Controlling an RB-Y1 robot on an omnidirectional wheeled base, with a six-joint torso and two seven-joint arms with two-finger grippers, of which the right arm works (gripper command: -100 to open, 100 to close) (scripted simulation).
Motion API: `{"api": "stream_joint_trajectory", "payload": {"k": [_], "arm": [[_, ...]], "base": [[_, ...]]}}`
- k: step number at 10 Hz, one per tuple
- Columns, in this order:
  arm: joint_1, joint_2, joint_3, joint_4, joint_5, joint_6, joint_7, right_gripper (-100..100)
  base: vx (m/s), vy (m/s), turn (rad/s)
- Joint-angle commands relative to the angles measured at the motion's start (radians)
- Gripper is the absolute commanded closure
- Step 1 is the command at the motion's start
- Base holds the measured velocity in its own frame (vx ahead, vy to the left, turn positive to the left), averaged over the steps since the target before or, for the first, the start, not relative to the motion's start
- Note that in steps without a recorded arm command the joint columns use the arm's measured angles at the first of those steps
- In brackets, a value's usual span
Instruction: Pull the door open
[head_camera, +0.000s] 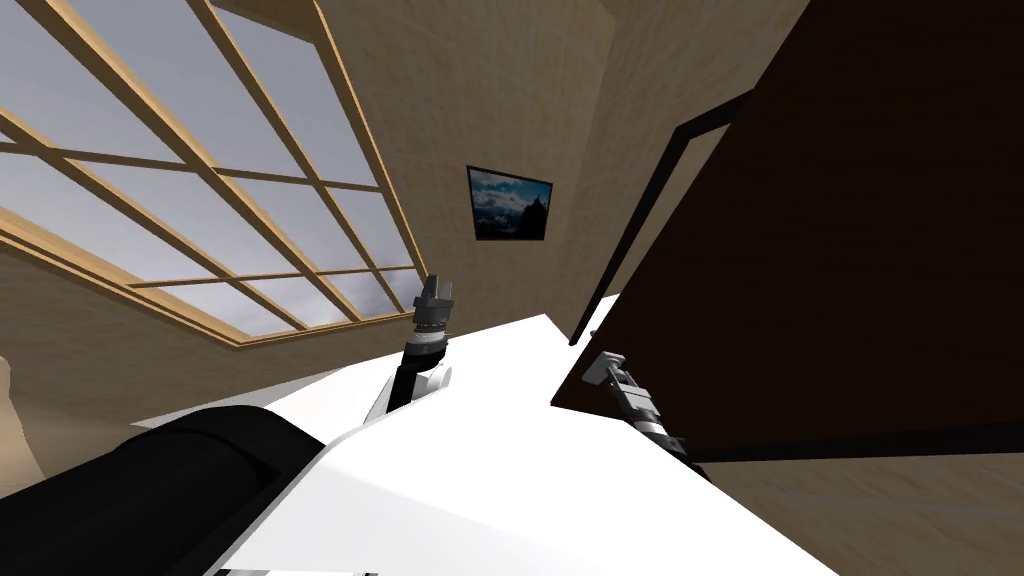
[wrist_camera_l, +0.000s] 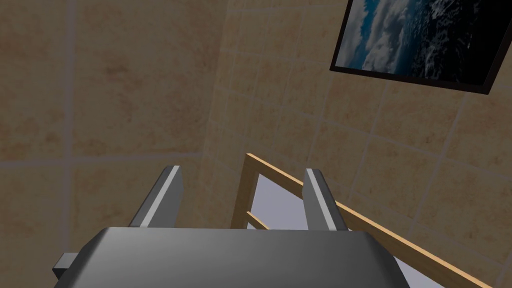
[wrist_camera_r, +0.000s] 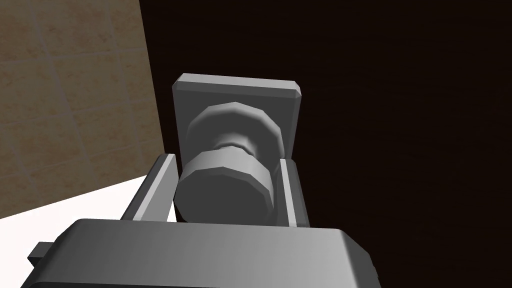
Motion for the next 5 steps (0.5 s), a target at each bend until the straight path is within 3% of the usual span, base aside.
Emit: {"api": "stream_joint_trajectory", "payload": {"k": [1,5], "arm": [[0.0,0.0,0.0,0.0,0.0,0.0,0.0,100],[0.019,-0.037,0.024,0.011,0.016,-0.042,-0.038,100]], "base": [[-0.081,-0.009,0.02],[-0.174,-0.042,0.119]]}}
